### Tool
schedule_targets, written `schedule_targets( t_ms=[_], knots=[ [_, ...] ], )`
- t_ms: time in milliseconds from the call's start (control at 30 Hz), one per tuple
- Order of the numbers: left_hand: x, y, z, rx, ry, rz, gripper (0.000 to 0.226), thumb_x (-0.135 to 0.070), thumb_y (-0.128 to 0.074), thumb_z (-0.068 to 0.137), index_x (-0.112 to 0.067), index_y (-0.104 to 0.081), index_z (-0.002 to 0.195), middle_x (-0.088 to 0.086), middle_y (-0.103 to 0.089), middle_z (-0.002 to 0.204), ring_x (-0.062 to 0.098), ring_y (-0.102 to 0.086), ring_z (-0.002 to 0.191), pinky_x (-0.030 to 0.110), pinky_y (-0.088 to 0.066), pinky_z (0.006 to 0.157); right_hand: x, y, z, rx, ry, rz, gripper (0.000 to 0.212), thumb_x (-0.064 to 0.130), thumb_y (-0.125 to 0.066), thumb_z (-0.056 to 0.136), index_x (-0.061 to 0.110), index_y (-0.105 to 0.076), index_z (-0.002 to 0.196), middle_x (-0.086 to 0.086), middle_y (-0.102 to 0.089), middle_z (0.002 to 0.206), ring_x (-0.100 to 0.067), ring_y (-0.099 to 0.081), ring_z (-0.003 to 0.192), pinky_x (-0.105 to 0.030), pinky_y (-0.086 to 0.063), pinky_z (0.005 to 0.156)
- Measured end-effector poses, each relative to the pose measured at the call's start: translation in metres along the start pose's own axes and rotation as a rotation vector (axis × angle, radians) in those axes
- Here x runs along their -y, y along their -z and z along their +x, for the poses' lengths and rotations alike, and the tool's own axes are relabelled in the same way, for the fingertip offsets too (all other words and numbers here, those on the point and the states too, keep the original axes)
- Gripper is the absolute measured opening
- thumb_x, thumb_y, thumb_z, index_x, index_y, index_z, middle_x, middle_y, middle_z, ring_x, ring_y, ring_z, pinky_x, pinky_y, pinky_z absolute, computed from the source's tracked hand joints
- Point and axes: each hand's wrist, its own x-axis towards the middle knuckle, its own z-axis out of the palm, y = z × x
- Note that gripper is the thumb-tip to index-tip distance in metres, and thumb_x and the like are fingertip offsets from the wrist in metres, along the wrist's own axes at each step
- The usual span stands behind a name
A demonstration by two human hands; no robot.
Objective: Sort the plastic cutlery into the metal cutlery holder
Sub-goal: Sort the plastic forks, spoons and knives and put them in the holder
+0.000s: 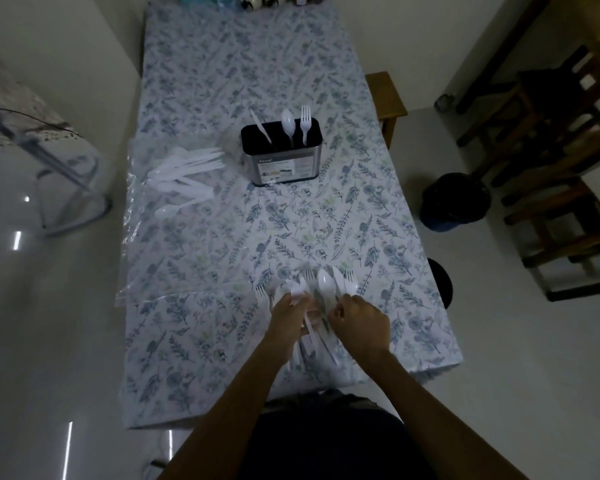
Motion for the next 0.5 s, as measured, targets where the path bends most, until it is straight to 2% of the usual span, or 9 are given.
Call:
schedule_targets(
  t_ms=[100,200,267,333,400,500],
  knots=[
    [-0.003,-0.010,0.006,-0.067,-0.050,-0.008,0.039,-0.044,-0.069,0.093,-0.011,-0.064,0.113,0.012,-0.076,0.104,0.029,-0.076,0.093,0.050,-0.062,0.085,0.010,0.006,-0.002,-0.007,0.122,0.051,0.030,0.044,-0.064,0.086,0.017,-0.063,0.073,0.002,-0.064,0.067,-0.018,-0.062,0.054,-0.026,-0.043,0.047],
    [-0.008,-0.019,0.006,-0.064,-0.132,-0.017,0.024,-0.030,-0.060,0.101,-0.009,-0.066,0.110,0.006,-0.079,0.098,0.031,-0.075,0.097,0.052,-0.059,0.088,0.016,0.012,0.000,0.010,0.177,0.083,0.030,0.048,-0.053,0.091,0.022,-0.066,0.081,0.004,-0.066,0.073,-0.015,-0.065,0.061,-0.027,-0.050,0.051],
    [-0.009,-0.018,0.009,-0.111,-0.218,0.071,0.023,-0.026,-0.052,0.103,-0.008,-0.065,0.109,0.006,-0.079,0.095,0.031,-0.075,0.093,0.053,-0.061,0.084,0.012,0.012,0.005,-0.011,0.166,0.107,0.043,0.056,-0.042,0.095,0.022,-0.066,0.084,0.006,-0.066,0.076,-0.013,-0.064,0.061,-0.027,-0.052,0.052],
    [-0.010,-0.014,0.012,-0.148,-0.258,0.088,0.022,-0.023,-0.045,0.103,-0.010,-0.063,0.104,0.008,-0.076,0.091,0.028,-0.074,0.082,0.051,-0.062,0.078,0.003,0.009,0.013,-0.031,0.111,0.103,0.051,0.061,-0.036,0.098,0.021,-0.063,0.082,0.005,-0.063,0.074,-0.011,-0.058,0.057,-0.025,-0.047,0.049],
    [-0.012,-0.009,0.014,-0.191,-0.239,0.041,0.020,-0.019,-0.041,0.106,-0.011,-0.060,0.102,0.010,-0.068,0.085,0.023,-0.067,0.070,0.043,-0.060,0.068,-0.005,0.006,0.018,0.036,0.056,0.061,0.043,0.055,-0.044,0.099,0.018,-0.062,0.085,0.003,-0.062,0.077,-0.013,-0.053,0.059,-0.025,-0.042,0.052],
    [-0.011,0.002,0.019,-0.223,-0.202,0.006,0.023,-0.026,-0.050,0.105,-0.006,-0.060,0.109,0.006,-0.058,0.078,0.015,-0.057,0.061,0.030,-0.053,0.054,-0.008,0.001,0.022,0.141,0.019,-0.024,0.032,0.044,-0.048,0.099,0.017,-0.061,0.089,0.000,-0.063,0.084,-0.021,-0.062,0.071,-0.029,-0.043,0.059]
  ],
)
